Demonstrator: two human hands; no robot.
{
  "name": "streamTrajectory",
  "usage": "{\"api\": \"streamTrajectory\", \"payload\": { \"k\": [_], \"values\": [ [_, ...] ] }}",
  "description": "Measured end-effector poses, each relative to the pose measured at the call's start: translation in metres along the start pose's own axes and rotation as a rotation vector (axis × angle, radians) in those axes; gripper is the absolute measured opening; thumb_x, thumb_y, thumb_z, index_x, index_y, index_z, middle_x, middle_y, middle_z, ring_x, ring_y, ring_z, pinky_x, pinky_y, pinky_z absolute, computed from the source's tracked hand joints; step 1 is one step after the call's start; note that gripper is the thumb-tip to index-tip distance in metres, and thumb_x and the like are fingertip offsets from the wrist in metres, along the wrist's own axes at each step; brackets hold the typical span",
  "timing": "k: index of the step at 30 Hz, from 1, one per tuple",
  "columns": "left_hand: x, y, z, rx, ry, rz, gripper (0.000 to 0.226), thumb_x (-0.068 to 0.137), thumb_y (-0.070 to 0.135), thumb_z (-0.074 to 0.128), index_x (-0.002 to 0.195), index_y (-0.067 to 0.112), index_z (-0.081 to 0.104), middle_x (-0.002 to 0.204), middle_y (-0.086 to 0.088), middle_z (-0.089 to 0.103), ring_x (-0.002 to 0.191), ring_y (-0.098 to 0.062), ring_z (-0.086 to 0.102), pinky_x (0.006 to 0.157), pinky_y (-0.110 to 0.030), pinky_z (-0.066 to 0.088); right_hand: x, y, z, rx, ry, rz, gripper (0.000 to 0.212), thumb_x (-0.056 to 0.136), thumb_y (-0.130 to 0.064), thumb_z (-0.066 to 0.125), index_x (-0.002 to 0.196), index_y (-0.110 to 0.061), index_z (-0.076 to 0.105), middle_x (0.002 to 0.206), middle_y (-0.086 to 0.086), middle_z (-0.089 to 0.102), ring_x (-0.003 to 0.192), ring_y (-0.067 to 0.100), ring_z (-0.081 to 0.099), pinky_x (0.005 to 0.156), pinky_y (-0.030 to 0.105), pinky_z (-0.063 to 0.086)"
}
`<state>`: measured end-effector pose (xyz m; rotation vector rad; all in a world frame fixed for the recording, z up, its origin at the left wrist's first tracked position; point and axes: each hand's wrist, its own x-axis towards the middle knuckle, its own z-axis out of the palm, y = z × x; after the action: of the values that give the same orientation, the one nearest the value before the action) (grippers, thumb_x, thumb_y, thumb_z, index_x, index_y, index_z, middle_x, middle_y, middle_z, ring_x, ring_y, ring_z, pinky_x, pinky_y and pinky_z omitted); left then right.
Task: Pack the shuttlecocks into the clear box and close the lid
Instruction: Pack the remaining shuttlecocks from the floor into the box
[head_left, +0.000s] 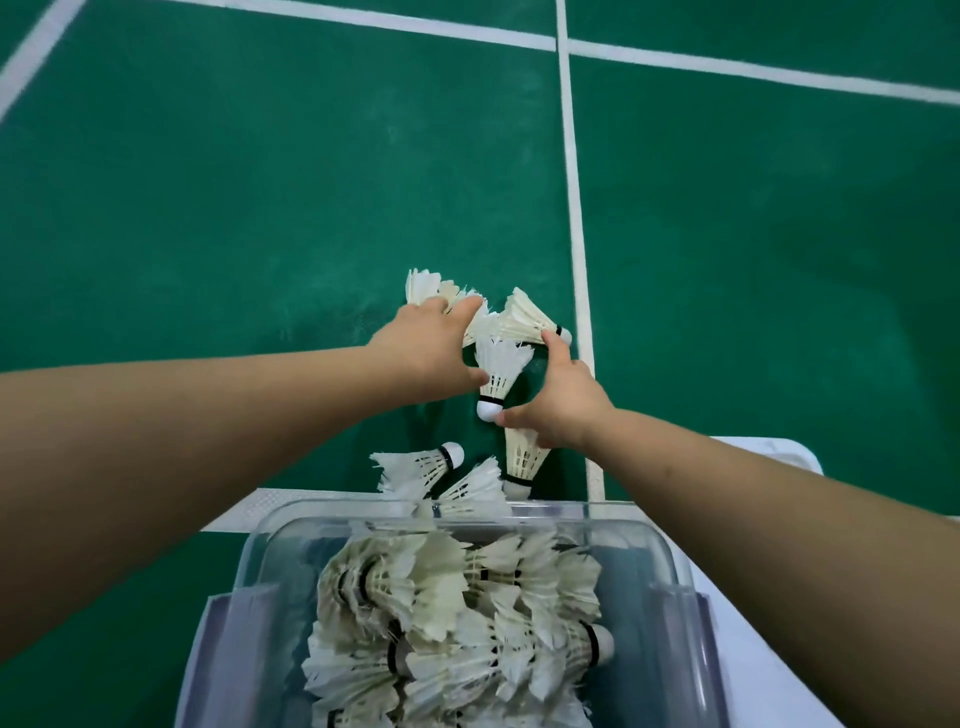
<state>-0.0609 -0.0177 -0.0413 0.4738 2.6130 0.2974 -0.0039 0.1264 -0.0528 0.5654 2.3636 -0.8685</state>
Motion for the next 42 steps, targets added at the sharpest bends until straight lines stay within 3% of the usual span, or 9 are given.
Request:
{"api": "streamTrajectory", "payload": {
  "k": [7,10,13,18,21,27,31,37,42],
  "values": [
    [0.014,-0.003,0.003,0.034,0.111,-0.03,0.078,0.081,0.049,0.057,0.144,0.036,0.011,0.155,0.0,0.011,0.14,-0.027,0.014,0.103,-0.052,0.036,0.01,-0.002,-0.001,-0.004,0.033,-0.039,0.104,0.074,-0.026,0.076,0.148,-0.033,0.003,0.122,0.009,0.058,0.1,0.031,0.062,0.086,0.041,0.052],
    [0.027,-0.008,-0.001,0.04,0.084,-0.036,0.076,0.082,0.046,0.057,0.143,0.034,0.013,0.151,-0.008,0.019,0.136,-0.031,0.024,0.103,-0.05,0.038,0.016,-0.007,-0.004,0.01,0.021,-0.092,0.094,0.078,-0.021,0.07,0.148,-0.033,0.009,0.105,0.007,0.065,0.098,0.029,0.062,0.08,0.032,0.047],
    [0.036,-0.009,-0.004,0.162,0.145,-0.036,0.065,0.084,0.043,0.055,0.139,0.029,0.024,0.135,-0.013,0.035,0.125,-0.033,0.033,0.096,-0.046,0.038,0.022,-0.007,-0.002,0.023,-0.006,-0.09,0.078,0.081,-0.017,0.066,0.144,-0.033,0.022,0.107,0.008,0.065,0.094,0.027,0.061,0.074,0.029,0.045],
    [0.041,-0.006,-0.003,0.189,0.033,0.027,0.051,0.089,0.039,0.052,0.134,0.029,0.032,0.119,-0.014,0.044,0.113,-0.034,0.045,0.087,-0.043,0.042,0.021,-0.004,-0.005,0.018,0.034,-0.121,0.031,0.087,-0.021,0.057,0.117,-0.022,0.049,0.091,0.003,0.06,0.081,0.023,0.053,0.067,0.026,0.039],
    [0.042,-0.006,0.0,0.137,-0.018,0.072,0.037,0.092,0.027,0.049,0.127,0.021,0.04,0.107,-0.016,0.046,0.098,-0.037,0.053,0.079,-0.042,0.044,0.019,-0.001,-0.007,0.033,0.034,-0.14,0.01,0.089,-0.023,0.058,0.094,-0.021,0.049,0.083,0.0,0.056,0.076,0.021,0.052,0.066,0.025,0.038],
    [0.037,-0.015,0.004,0.096,0.029,0.083,0.008,0.094,0.018,0.046,0.098,0.012,0.045,0.081,-0.006,0.036,0.082,-0.034,0.053,0.067,-0.037,0.04,0.01,0.001,-0.005,0.077,0.034,-0.174,0.011,0.09,-0.022,0.058,0.084,-0.017,0.05,0.08,-0.001,0.057,0.075,0.017,0.05,0.058,0.025,0.034],
    [0.027,-0.017,-0.005,0.108,0.094,0.132,0.012,0.095,0.02,0.044,0.096,0.009,0.047,0.078,-0.006,0.037,0.078,-0.033,0.05,0.065,-0.034,0.036,-0.001,-0.002,-0.012,0.038,0.083,-0.222,0.011,0.091,-0.021,0.057,0.083,-0.018,0.05,0.068,-0.008,0.051,0.069,0.014,0.047,0.05,0.016,0.031],
    [0.001,-0.007,-0.027,0.14,0.169,0.185,0.011,0.096,0.017,0.042,0.097,0.007,0.046,0.083,-0.011,0.038,0.074,-0.03,0.045,0.068,-0.038,0.041,-0.028,-0.011,-0.025,0.058,0.216,-0.245,0.009,0.093,-0.025,0.053,0.088,-0.018,0.051,0.088,0.004,0.058,0.082,0.023,0.051,0.069,0.026,0.036],
    [-0.021,0.003,-0.05,0.142,0.191,0.198,0.009,0.095,0.019,0.041,0.096,0.012,0.046,0.072,-0.001,0.03,0.072,-0.03,0.045,0.064,-0.035,0.035,-0.056,-0.021,-0.037,0.041,0.277,-0.267,0.011,0.093,-0.025,0.053,0.095,-0.014,0.057,0.088,0.003,0.058,0.084,0.023,0.051,0.07,0.025,0.035]
  ]
}}
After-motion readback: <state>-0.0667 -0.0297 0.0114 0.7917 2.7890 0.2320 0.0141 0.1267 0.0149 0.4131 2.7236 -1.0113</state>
